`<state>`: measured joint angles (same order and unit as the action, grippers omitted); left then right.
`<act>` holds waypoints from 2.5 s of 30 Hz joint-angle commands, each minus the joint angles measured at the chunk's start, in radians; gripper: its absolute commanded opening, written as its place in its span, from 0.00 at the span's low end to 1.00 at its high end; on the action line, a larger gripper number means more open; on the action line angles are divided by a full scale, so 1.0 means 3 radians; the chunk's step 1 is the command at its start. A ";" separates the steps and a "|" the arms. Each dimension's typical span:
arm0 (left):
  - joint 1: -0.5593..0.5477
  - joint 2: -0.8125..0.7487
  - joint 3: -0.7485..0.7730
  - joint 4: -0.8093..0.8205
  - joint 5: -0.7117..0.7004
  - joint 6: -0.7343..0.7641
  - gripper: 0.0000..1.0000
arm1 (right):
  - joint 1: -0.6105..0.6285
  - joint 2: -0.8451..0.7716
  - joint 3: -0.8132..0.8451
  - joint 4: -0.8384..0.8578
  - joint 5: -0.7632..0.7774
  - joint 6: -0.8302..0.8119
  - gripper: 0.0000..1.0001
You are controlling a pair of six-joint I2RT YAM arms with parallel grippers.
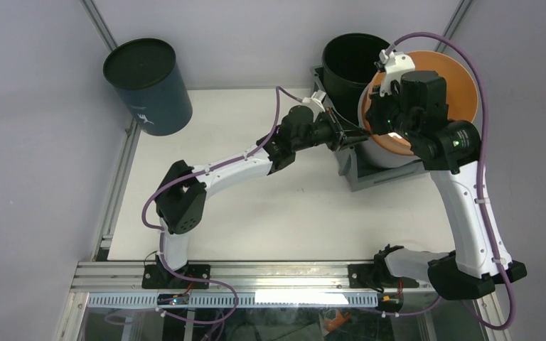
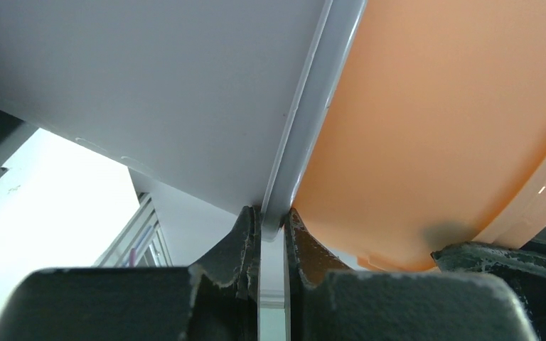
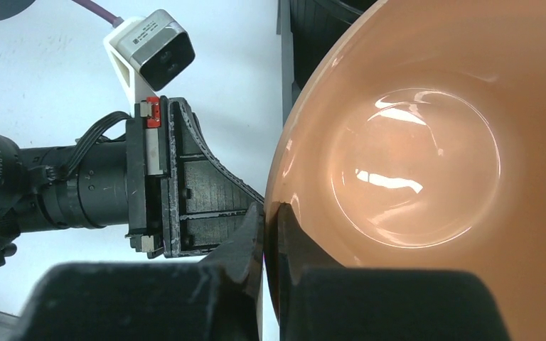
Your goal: Turn the large container upside down
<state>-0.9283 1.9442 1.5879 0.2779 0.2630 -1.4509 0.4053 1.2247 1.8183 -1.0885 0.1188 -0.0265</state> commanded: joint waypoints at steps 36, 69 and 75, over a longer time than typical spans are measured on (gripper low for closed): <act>0.0071 0.0206 0.0094 -0.0460 -0.0094 -0.0259 0.00 | 0.0389 0.0040 0.1070 0.0383 -0.0446 -0.0253 0.00; 0.0091 -0.0645 0.0147 -0.0806 -0.0157 0.1222 0.99 | 0.0388 -0.0600 0.0687 0.1867 -0.0905 0.0774 0.00; 0.0140 -0.1193 -0.0454 -0.1016 -0.0373 0.1413 0.99 | 0.0389 -0.0602 0.0531 0.2173 -0.1063 0.1026 0.00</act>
<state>-0.8944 1.7226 1.5204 -0.0051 0.2016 -1.1217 0.5179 1.0512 2.0098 -0.6140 -0.1238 0.2039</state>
